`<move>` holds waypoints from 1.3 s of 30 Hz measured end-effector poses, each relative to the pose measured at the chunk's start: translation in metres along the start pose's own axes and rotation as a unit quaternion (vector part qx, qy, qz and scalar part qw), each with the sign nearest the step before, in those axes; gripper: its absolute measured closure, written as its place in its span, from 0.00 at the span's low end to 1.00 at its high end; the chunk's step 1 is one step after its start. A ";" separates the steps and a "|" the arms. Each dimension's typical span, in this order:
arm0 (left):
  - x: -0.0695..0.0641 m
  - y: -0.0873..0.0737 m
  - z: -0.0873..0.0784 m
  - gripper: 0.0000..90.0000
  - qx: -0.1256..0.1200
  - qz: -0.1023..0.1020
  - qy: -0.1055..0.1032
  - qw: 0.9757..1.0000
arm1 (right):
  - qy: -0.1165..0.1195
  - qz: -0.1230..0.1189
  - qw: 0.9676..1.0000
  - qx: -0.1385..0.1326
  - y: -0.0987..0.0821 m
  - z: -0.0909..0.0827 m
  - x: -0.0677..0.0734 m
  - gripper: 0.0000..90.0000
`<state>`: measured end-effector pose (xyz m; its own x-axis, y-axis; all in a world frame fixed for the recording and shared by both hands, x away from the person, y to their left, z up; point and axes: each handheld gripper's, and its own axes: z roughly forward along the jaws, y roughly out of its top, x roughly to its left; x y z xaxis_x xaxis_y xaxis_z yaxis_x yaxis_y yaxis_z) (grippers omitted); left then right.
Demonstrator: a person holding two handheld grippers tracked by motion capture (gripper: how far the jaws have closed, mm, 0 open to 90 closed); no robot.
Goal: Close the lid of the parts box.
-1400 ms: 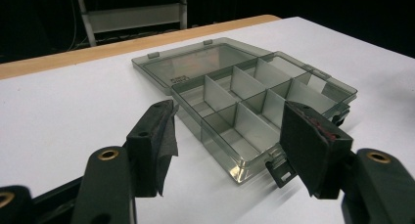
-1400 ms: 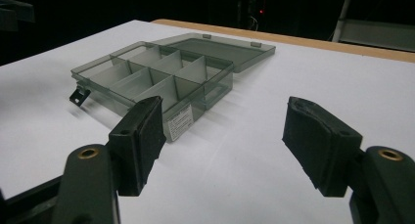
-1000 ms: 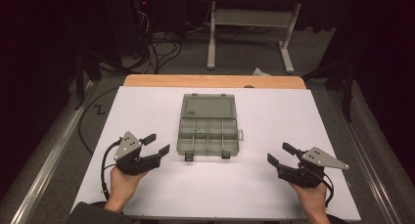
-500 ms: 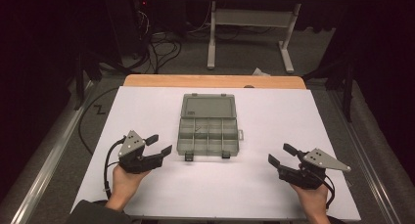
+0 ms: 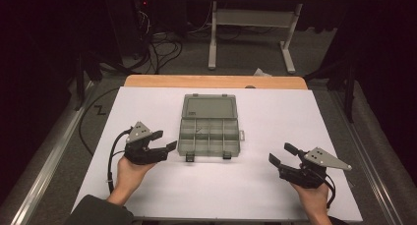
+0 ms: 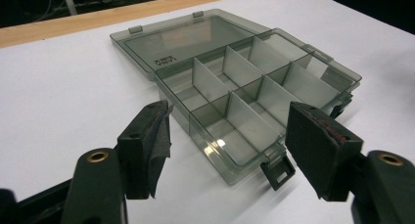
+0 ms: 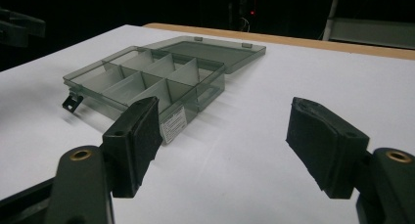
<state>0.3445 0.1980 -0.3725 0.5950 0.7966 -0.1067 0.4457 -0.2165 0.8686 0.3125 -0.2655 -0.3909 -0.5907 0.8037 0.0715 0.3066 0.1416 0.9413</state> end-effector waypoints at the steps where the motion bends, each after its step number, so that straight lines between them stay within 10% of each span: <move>1: 0.001 0.003 0.002 0.37 0.002 0.000 0.000 1.000 | -0.002 -0.003 1.000 0.002 0.001 0.000 0.001 0.33; 39: 0.039 0.065 0.081 0.34 0.127 -0.043 0.011 0.991 | 0.002 -0.003 0.996 0.092 0.035 0.073 0.009 0.37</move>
<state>0.4509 0.1690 -0.3592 0.5338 0.8299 -0.1620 0.6501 -0.2803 0.7062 0.3725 -0.2105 -0.3818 -0.5956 0.8003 0.0685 0.4350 0.2497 0.8651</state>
